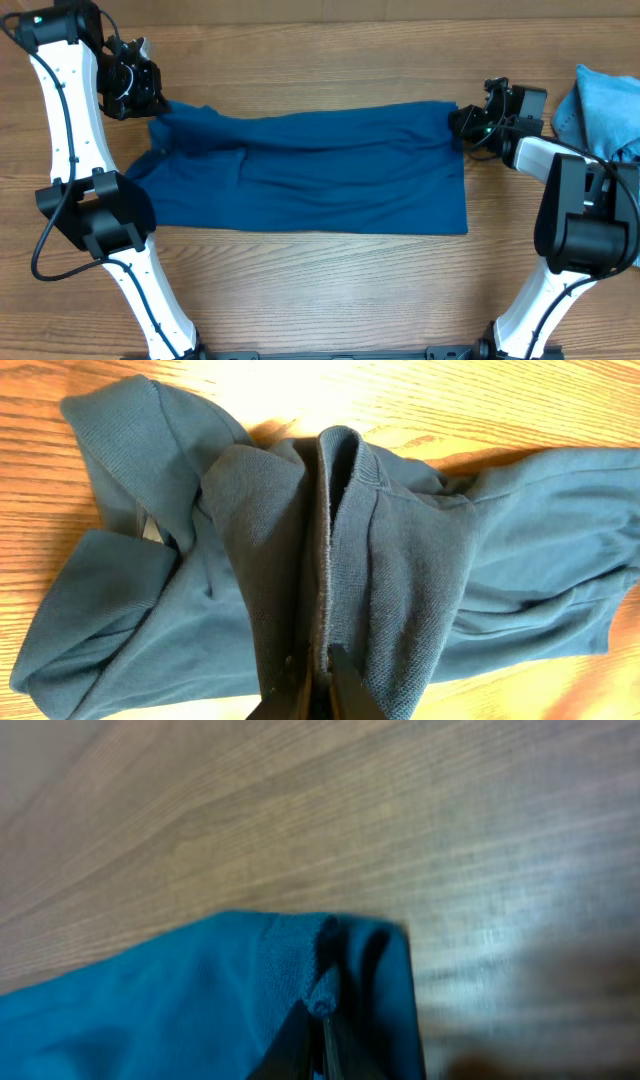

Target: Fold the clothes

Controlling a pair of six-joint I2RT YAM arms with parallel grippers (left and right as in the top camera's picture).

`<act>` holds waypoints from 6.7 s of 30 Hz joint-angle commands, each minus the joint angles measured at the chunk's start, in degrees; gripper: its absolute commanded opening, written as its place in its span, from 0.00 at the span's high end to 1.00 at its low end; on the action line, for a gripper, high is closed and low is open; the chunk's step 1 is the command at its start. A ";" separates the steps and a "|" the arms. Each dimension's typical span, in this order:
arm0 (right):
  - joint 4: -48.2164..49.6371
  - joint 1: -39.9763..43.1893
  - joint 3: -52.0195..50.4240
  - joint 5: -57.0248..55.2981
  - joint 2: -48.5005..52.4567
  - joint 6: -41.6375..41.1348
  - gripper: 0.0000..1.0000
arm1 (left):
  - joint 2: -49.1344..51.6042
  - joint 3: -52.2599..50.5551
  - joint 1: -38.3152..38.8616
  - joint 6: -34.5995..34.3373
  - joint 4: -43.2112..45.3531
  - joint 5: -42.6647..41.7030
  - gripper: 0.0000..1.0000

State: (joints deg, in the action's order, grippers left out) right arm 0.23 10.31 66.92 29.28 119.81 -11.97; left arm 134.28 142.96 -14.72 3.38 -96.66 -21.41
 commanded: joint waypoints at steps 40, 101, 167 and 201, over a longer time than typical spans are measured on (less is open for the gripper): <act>-54.07 0.24 0.92 -10.64 -23.69 6.01 0.96 | -0.28 3.15 -1.40 0.02 -0.17 -1.11 0.90; -44.13 -2.80 -0.07 14.73 -23.54 6.23 0.62 | -13.64 -22.82 13.64 -6.27 16.81 8.72 0.43; -47.52 -4.96 -0.11 -19.82 -20.59 -10.32 0.32 | -13.64 -44.50 10.08 3.87 25.44 0.24 0.37; -41.29 -3.72 -5.64 -36.96 -8.26 -13.42 0.64 | -13.64 -49.88 -2.75 -3.37 30.05 14.47 0.32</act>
State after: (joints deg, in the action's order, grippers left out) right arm -38.96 4.10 63.37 12.97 106.59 -22.55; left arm 120.77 93.25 -15.55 1.15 -66.78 -6.22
